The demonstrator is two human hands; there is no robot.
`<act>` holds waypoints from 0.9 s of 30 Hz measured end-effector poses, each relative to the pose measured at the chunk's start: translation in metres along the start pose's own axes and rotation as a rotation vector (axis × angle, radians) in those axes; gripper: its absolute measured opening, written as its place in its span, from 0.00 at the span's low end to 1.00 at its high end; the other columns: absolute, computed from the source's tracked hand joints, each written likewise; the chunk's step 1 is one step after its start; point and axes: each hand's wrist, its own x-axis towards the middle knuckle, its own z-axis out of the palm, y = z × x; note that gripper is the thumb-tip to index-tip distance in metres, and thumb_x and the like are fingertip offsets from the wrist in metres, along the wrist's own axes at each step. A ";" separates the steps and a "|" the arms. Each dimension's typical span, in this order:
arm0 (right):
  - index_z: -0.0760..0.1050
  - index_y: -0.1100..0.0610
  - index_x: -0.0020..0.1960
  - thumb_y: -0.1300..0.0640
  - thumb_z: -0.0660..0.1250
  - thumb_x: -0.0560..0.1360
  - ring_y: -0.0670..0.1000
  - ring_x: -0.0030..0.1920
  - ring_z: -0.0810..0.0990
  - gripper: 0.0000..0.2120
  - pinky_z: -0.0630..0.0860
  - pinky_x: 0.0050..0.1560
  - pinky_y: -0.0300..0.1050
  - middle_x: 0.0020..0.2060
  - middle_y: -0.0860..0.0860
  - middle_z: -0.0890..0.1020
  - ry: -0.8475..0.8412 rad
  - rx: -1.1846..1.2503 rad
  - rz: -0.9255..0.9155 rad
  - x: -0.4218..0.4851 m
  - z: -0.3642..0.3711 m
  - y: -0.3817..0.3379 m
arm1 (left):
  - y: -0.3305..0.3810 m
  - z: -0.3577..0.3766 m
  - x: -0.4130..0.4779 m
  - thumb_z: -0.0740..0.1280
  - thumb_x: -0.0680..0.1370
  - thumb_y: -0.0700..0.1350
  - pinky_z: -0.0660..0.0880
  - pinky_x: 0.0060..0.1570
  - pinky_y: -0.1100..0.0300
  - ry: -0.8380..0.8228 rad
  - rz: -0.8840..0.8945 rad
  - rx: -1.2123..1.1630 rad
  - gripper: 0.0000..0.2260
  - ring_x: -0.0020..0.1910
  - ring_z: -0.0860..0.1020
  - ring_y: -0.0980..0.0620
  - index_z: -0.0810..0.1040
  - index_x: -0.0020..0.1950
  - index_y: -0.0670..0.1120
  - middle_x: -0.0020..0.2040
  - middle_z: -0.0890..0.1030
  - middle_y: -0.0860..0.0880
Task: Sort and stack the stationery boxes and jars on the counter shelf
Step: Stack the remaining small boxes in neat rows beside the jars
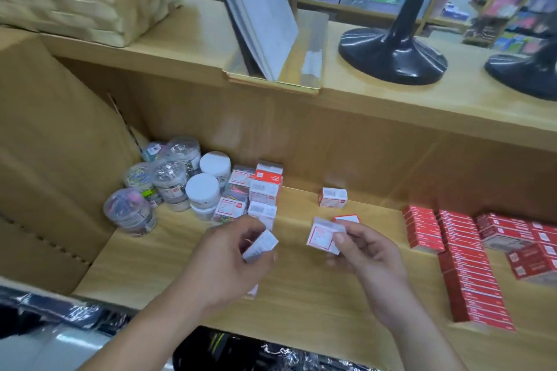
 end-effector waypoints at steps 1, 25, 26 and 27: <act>0.83 0.58 0.55 0.62 0.75 0.72 0.55 0.44 0.85 0.11 0.82 0.50 0.53 0.48 0.57 0.86 0.005 -0.018 -0.005 0.005 0.014 0.001 | -0.004 -0.009 -0.002 0.74 0.69 0.49 0.76 0.37 0.59 0.011 0.009 0.021 0.10 0.35 0.80 0.56 0.81 0.50 0.55 0.40 0.84 0.55; 0.82 0.48 0.47 0.63 0.73 0.75 0.36 0.44 0.84 0.10 0.75 0.43 0.27 0.40 0.35 0.86 0.216 -0.312 -0.161 0.029 0.135 0.021 | -0.034 -0.078 0.012 0.69 0.79 0.33 0.74 0.45 0.69 0.075 0.005 -0.309 0.16 0.42 0.81 0.62 0.80 0.62 0.51 0.44 0.85 0.61; 0.83 0.49 0.49 0.62 0.73 0.76 0.37 0.45 0.84 0.09 0.76 0.44 0.27 0.41 0.38 0.86 0.219 -0.302 -0.147 0.029 0.134 0.021 | -0.034 -0.077 0.012 0.69 0.79 0.34 0.75 0.45 0.68 0.079 0.002 -0.318 0.16 0.42 0.82 0.61 0.80 0.62 0.52 0.45 0.85 0.60; 0.83 0.51 0.52 0.61 0.73 0.76 0.37 0.46 0.84 0.07 0.75 0.45 0.27 0.43 0.41 0.87 0.231 -0.285 -0.131 0.028 0.132 0.023 | -0.034 -0.076 0.012 0.70 0.79 0.34 0.77 0.47 0.65 0.083 -0.001 -0.331 0.17 0.42 0.82 0.59 0.80 0.62 0.53 0.46 0.85 0.58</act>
